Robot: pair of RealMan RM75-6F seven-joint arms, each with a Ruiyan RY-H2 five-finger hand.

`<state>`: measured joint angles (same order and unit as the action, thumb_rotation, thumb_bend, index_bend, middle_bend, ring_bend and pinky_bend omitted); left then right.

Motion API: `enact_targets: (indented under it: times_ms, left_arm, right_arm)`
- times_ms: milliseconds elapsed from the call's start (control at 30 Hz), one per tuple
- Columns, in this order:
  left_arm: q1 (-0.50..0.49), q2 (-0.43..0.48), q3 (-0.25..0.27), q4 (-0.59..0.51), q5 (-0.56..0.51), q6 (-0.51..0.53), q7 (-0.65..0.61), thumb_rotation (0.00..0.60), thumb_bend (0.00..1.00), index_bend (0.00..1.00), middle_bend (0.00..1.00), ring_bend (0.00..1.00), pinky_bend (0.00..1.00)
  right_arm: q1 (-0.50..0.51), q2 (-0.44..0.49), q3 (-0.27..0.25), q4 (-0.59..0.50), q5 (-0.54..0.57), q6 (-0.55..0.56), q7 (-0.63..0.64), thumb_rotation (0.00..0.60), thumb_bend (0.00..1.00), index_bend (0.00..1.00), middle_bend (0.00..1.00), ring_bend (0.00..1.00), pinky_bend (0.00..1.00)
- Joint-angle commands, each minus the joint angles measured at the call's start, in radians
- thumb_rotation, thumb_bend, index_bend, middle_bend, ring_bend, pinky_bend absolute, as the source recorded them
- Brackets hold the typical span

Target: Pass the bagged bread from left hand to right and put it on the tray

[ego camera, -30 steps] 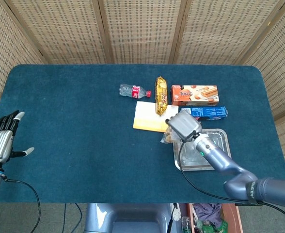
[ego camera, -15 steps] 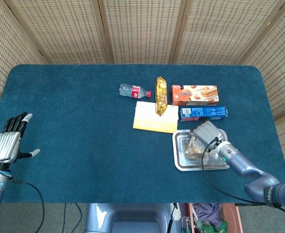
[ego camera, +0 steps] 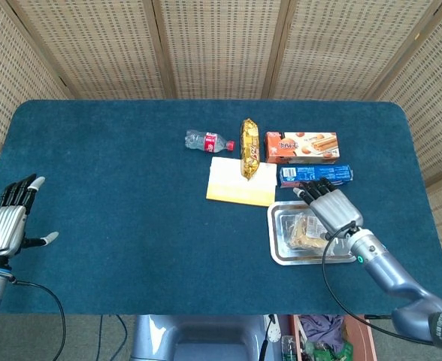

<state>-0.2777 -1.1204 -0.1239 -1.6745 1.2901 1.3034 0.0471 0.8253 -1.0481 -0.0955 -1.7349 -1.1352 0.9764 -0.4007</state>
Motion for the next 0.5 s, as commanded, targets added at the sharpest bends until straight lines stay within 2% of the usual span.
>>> enact_targets:
  times_ms: [33, 100, 200, 333, 500]
  left_arm:
    - [0.015, 0.004, 0.010, -0.004, 0.019, 0.021, -0.006, 0.600, 0.00, 0.00, 0.00, 0.00, 0.00]
    - [0.031, 0.006, 0.024, -0.007, 0.036, 0.040, -0.003, 0.600, 0.00, 0.00, 0.00, 0.00, 0.00]
    - [0.048, 0.016, 0.043, -0.022, 0.046, 0.050, 0.009, 0.600, 0.00, 0.00, 0.00, 0.00, 0.00]
    - [0.069, 0.026, 0.056, -0.041, 0.069, 0.074, 0.008, 0.600, 0.00, 0.00, 0.00, 0.00, 0.00]
    - [0.084, 0.035, 0.064, -0.051, 0.087, 0.091, 0.004, 0.600, 0.00, 0.00, 0.00, 0.00, 0.00]
  right_arm:
    - [-0.185, 0.030, -0.035, -0.061, -0.187, 0.255, 0.049, 0.600, 0.00, 0.00, 0.00, 0.00, 0.00]
    - [-0.284, -0.008, -0.054, -0.024, -0.263, 0.388, 0.090, 0.600, 0.00, 0.00, 0.00, 0.00, 0.00]
    - [-0.385, -0.070, -0.057, 0.041, -0.322, 0.518, 0.139, 0.600, 0.00, 0.00, 0.00, 0.00, 0.00]
    - [-0.480, -0.137, -0.053, 0.104, -0.362, 0.621, 0.190, 0.600, 0.00, 0.00, 0.00, 0.00, 0.00]
    - [-0.544, -0.170, -0.047, 0.143, -0.393, 0.671, 0.231, 0.600, 0.00, 0.00, 0.00, 0.00, 0.00]
